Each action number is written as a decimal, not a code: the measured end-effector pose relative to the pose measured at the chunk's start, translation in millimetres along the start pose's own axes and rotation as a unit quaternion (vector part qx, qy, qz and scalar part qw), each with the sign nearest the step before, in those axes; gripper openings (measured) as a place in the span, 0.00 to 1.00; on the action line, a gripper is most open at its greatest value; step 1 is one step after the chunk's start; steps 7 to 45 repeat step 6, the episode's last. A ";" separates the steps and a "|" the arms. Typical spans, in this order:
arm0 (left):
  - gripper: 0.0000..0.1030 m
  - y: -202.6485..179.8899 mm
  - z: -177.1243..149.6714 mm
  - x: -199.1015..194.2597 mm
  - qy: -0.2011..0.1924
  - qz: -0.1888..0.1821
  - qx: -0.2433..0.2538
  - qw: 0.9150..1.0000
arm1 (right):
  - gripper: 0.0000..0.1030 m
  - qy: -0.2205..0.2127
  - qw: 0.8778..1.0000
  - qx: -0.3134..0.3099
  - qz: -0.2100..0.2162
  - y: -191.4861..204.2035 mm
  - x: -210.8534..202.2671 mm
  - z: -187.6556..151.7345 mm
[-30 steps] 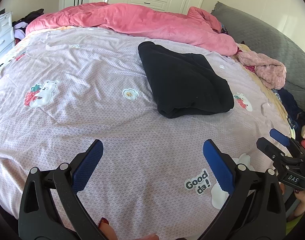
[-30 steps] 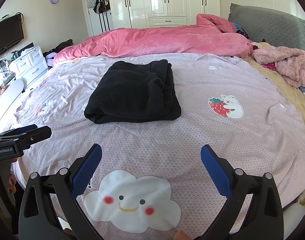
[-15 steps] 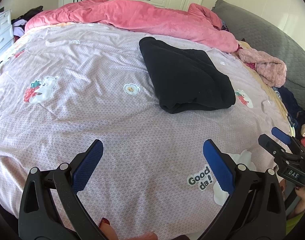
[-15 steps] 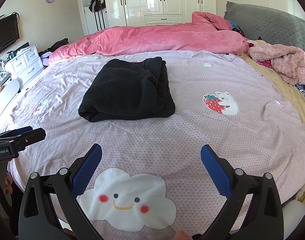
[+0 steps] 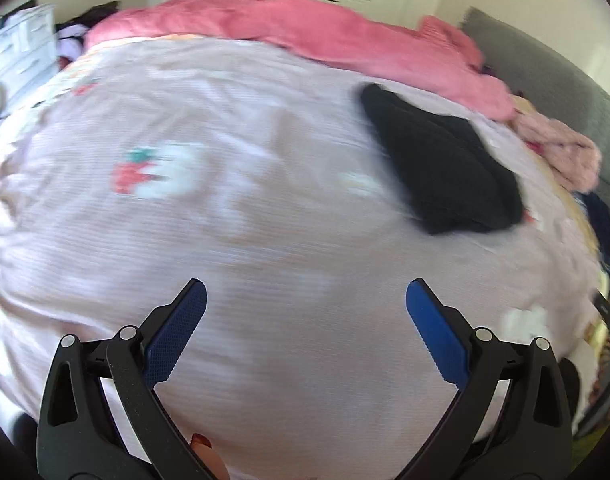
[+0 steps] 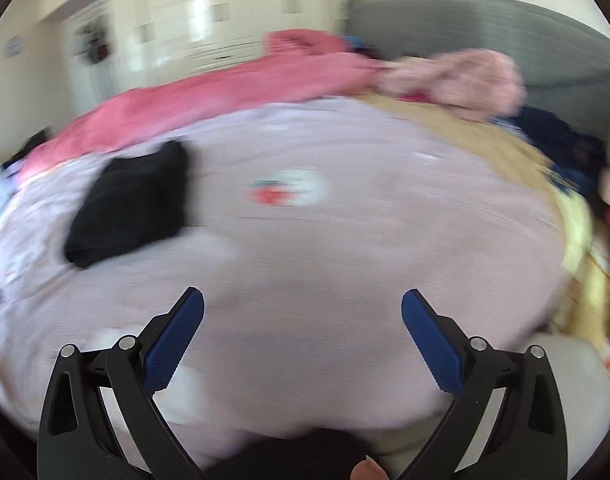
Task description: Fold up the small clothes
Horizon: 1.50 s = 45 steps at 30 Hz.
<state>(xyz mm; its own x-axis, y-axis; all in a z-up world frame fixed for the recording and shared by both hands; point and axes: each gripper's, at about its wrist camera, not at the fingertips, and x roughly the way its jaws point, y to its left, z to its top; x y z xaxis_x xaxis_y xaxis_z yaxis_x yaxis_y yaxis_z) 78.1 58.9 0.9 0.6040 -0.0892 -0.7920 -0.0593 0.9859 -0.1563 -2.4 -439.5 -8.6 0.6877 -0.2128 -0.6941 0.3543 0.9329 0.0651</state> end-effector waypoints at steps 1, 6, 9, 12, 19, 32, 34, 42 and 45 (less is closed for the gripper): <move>0.91 16.8 3.7 -0.1 0.002 0.011 -0.008 1.000 | 0.96 0.004 0.999 0.022 -0.032 -23.2 1.6 -4.9; 0.91 133.1 33.5 1.2 -0.003 0.130 -0.050 0.990 | 0.96 0.033 0.960 0.142 -0.239 -164.2 5.2 -47.6; 0.91 133.1 33.5 1.2 -0.003 0.130 -0.050 0.990 | 0.96 0.033 0.960 0.142 -0.239 -164.2 5.2 -47.6; 0.91 133.1 33.5 1.2 -0.003 0.130 -0.050 0.990 | 0.96 0.033 0.960 0.142 -0.239 -164.2 5.2 -47.6; 0.91 133.1 33.5 1.2 -0.003 0.130 -0.050 0.990 | 0.96 0.033 0.960 0.142 -0.239 -164.2 5.2 -47.6; 0.91 133.1 33.5 1.2 -0.003 0.130 -0.050 0.990 | 0.96 0.033 0.960 0.142 -0.239 -164.2 5.2 -47.6; 0.91 133.1 33.5 1.2 -0.003 0.130 -0.050 0.990 | 0.96 0.033 0.960 0.142 -0.239 -164.2 5.2 -47.6; 0.91 133.1 33.5 1.2 -0.003 0.130 -0.050 0.990 | 0.96 0.033 0.960 0.142 -0.239 -164.2 5.2 -47.6; 0.91 133.1 33.5 1.2 -0.003 0.130 -0.050 0.990 | 0.96 0.033 0.960 0.142 -0.239 -164.2 5.2 -47.6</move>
